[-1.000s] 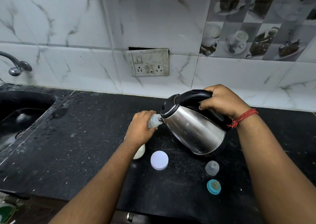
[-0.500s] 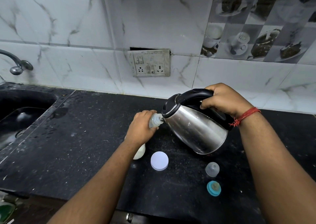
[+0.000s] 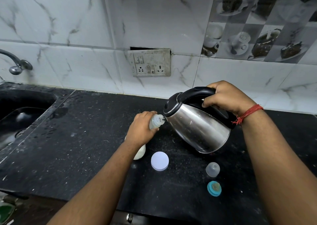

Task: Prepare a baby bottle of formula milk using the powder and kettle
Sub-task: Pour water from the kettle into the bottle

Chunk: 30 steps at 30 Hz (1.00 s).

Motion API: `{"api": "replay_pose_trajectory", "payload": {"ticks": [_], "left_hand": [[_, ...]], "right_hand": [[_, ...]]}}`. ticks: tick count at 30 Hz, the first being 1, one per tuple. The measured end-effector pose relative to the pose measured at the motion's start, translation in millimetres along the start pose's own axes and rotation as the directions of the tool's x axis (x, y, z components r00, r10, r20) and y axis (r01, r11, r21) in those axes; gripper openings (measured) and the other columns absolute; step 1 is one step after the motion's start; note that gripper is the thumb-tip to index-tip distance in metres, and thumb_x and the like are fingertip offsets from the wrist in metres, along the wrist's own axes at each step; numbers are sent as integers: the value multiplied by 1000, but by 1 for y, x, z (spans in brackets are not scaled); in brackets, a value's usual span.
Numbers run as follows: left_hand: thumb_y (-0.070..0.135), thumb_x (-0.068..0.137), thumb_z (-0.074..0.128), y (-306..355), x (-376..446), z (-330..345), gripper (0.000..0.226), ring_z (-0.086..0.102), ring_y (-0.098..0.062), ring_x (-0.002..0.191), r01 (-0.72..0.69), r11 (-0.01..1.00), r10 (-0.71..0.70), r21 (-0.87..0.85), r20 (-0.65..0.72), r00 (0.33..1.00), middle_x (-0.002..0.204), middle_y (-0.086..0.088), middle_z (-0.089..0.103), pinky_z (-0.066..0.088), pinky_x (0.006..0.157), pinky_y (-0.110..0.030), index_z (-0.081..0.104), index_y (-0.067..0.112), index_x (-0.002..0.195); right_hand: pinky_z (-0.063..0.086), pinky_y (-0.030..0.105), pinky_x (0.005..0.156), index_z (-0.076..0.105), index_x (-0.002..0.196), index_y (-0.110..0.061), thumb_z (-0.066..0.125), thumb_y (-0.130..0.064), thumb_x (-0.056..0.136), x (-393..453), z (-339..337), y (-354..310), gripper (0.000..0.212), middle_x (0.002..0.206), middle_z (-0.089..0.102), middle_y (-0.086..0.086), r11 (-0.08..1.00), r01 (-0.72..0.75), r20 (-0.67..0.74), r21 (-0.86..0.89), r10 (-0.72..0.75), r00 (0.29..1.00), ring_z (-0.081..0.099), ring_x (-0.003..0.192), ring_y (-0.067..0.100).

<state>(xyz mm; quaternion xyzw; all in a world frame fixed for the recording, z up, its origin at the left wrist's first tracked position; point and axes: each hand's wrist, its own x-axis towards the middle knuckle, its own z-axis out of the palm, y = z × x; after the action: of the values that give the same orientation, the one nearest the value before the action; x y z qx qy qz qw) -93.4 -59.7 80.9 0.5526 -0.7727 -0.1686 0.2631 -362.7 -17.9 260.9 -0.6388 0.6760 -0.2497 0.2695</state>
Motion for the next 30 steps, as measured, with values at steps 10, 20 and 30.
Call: {"api": "replay_pose_trajectory", "payload": {"ticks": [10, 20, 30], "left_hand": [[28, 84, 83, -2, -1, 1, 70, 47, -28, 132, 16, 1000, -16, -2, 19, 1000, 138, 1, 59, 45, 108, -45, 52, 22, 146], [29, 84, 83, -4, 0, 4, 69, 49, -28, 130, 16, 1000, -16, 2, 27, 1000, 136, 1, 59, 46, 107, -46, 53, 22, 145], [28, 83, 83, -5, 0, 5, 68, 49, -28, 131, 22, 1000, -22, -2, 27, 999, 137, 0, 61, 45, 108, -47, 53, 22, 144]], "right_hand": [[39, 24, 54, 73, 82, -14, 78, -6, 73, 0, -3, -2, 14, 46, 56, -7, 1000, -8, 10, -8, 8, 1000, 50, 39, 3], [41, 25, 56, 73, 80, -16, 79, -6, 72, 3, -3, 0, 14, 48, 58, -6, 1000, -14, 25, -3, 14, 1000, 53, 42, 5], [42, 26, 56, 72, 79, -17, 79, -5, 72, 6, -2, 4, 15, 49, 60, -7, 1000, -21, 38, 12, 21, 999, 54, 43, 5]]}}
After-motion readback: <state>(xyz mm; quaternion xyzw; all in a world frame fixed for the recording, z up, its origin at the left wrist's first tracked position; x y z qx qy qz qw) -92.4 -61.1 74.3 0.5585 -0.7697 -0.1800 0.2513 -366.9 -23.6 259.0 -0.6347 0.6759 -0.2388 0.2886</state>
